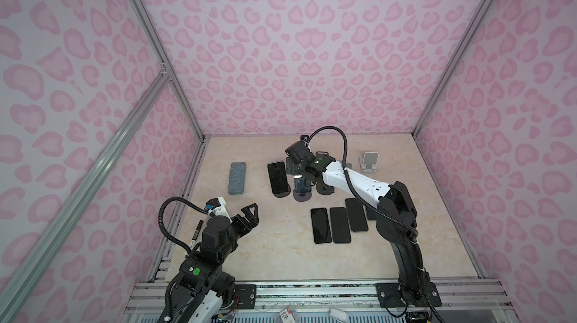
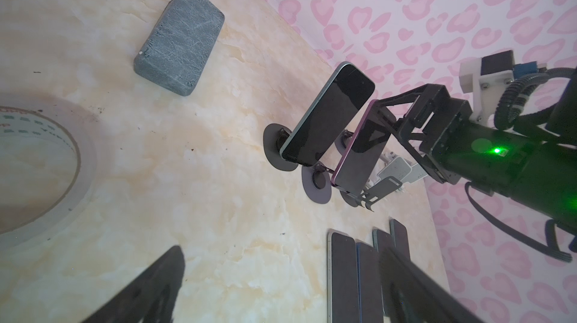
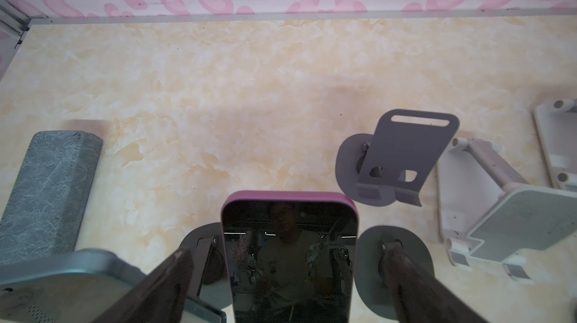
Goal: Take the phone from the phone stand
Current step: 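Lower the right gripper and close it on the purple-edged phone's top edge, then lift the purple-edged phone off the dark stand with the right gripper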
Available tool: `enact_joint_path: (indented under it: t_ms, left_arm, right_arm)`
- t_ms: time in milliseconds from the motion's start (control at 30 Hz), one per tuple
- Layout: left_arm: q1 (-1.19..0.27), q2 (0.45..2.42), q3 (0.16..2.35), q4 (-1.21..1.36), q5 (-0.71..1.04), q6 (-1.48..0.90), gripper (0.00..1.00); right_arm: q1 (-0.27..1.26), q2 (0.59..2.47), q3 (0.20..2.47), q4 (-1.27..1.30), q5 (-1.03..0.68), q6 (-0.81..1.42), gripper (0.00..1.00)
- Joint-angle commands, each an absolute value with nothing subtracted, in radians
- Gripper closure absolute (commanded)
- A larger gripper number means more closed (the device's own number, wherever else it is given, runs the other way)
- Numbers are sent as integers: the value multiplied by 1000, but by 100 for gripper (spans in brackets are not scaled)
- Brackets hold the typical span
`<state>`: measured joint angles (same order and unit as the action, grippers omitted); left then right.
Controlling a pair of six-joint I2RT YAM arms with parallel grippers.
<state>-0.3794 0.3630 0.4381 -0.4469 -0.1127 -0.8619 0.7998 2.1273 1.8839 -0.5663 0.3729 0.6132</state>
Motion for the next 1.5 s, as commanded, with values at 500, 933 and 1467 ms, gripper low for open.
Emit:
enact_joint_path:
  t_ms: [500,933,1467]
  left_arm:
    - [-379,368,437,-442,-118,-852,0]
    - [-379,377,428,-436,-120,-851,0]
    - [-379,379,430,-433,-121,-846,0]
  right_arm:
    - [791,2212,1936,-586,400,649,10]
    - [790,2231,1933,-593,396,652,19]
    - [792,2142,1853,-516,361,616,31]
